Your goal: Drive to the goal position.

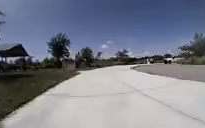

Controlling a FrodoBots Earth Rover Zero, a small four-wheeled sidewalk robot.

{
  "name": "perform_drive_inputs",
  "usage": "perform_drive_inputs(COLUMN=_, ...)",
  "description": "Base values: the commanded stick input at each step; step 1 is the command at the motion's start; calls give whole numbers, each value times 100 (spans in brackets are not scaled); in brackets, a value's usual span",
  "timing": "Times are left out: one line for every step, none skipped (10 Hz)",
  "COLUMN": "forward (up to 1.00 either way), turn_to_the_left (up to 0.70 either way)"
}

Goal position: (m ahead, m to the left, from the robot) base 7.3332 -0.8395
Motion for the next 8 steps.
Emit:
perform_drive_inputs(forward=85, turn_to_the_left=0)
perform_drive_inputs(forward=85, turn_to_the_left=0)
perform_drive_inputs(forward=85, turn_to_the_left=0)
perform_drive_inputs(forward=85, turn_to_the_left=0)
perform_drive_inputs(forward=85, turn_to_the_left=0)
perform_drive_inputs(forward=85, turn_to_the_left=0)
perform_drive_inputs(forward=85, turn_to_the_left=0)
perform_drive_inputs(forward=85, turn_to_the_left=0)
